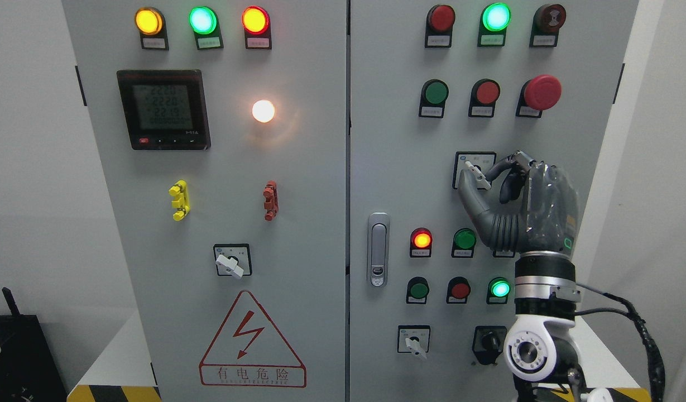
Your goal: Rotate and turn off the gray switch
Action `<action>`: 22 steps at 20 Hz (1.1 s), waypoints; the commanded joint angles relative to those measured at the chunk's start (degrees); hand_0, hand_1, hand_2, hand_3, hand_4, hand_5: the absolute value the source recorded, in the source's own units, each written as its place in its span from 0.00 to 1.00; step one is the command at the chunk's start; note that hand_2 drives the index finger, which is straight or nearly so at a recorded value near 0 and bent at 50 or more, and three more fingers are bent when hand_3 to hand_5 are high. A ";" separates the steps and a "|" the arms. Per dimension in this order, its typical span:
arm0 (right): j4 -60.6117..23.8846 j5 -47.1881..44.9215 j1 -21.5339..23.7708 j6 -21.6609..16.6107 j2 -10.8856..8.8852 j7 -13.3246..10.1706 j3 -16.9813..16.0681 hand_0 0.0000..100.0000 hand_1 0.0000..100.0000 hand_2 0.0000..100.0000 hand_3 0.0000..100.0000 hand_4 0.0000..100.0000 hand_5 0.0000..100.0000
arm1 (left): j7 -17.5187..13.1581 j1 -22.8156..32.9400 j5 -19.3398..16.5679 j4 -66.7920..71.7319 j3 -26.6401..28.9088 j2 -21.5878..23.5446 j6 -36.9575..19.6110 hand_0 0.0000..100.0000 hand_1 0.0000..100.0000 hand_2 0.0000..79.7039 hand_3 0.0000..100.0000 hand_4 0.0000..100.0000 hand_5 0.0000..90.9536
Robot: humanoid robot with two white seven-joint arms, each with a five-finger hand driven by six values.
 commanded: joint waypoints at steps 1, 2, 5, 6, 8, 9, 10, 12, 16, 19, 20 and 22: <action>0.04 0.04 -0.05 -0.03 0.00 0.08 0.35 0.37 0.50 0.67 0.98 0.95 1.00 | -0.04 -0.53 1.14 -1.49 0.44 0.00 -0.02 0.12 0.39 0.00 0.00 0.00 0.00; 0.04 0.04 -0.05 -0.03 0.00 0.08 0.35 0.37 0.50 0.67 0.98 0.95 1.00 | -0.04 -0.53 1.06 -1.49 0.44 0.00 -0.02 0.12 0.39 0.00 0.00 0.00 0.00; 0.04 -0.05 -0.14 0.76 0.00 0.08 0.43 0.38 0.50 0.67 0.99 0.95 1.00 | -0.04 -0.53 1.14 -1.49 0.44 0.00 -0.02 0.12 0.39 0.00 0.00 0.00 0.00; 0.04 -0.05 -0.31 0.76 0.00 0.08 0.43 0.38 0.50 0.67 0.99 0.95 1.00 | 0.05 -0.53 1.06 -1.49 0.44 0.00 -0.02 0.12 0.39 0.00 0.00 0.00 0.00; 0.04 -0.05 -0.32 0.76 0.00 0.16 0.52 0.40 0.49 0.68 0.99 0.95 1.00 | -0.04 -0.53 1.06 -1.49 0.44 0.00 -0.02 0.12 0.39 0.00 0.00 0.00 0.00; 0.04 -0.05 -0.32 0.76 0.00 0.16 0.52 0.41 0.49 0.68 0.99 0.95 1.00 | -0.04 -0.53 1.14 -1.49 0.44 0.00 -0.02 0.12 0.39 0.00 0.00 0.00 0.00; 0.04 -0.05 -0.32 0.76 0.00 0.16 0.52 0.42 0.49 0.68 0.99 0.95 1.00 | -0.04 -0.53 1.14 -1.49 0.44 0.00 -0.02 0.12 0.39 0.00 0.00 0.00 0.00; 0.04 -0.05 -0.32 0.76 0.00 0.16 0.52 0.44 0.49 0.68 0.99 0.95 1.00 | -0.04 -0.53 1.14 -1.49 0.44 0.00 0.06 0.12 0.39 0.00 0.00 0.00 0.00; 0.04 -0.05 -0.32 0.85 0.00 0.08 0.87 0.46 0.48 0.69 1.00 0.95 1.00 | -0.04 -0.53 1.14 -1.49 0.44 0.00 -0.02 0.12 0.39 0.00 0.00 0.00 0.00; 0.04 -0.05 -0.32 0.85 0.00 0.08 0.87 0.46 0.48 0.69 1.00 0.95 1.00 | -0.04 -0.53 1.14 -1.49 0.44 0.00 0.06 0.12 0.39 0.00 0.00 0.00 0.00; 0.04 -0.05 -0.32 0.85 0.00 0.16 0.87 0.46 0.48 0.69 1.00 0.95 1.00 | -0.04 -0.53 1.06 -1.49 0.44 0.00 -0.02 0.12 0.39 0.00 0.00 0.00 0.00; 0.04 -0.05 -0.32 0.85 0.00 0.08 0.87 0.47 0.49 0.69 1.00 0.96 1.00 | -0.04 -0.53 1.14 -1.49 0.44 0.00 -0.02 0.12 0.39 0.00 0.00 0.00 0.00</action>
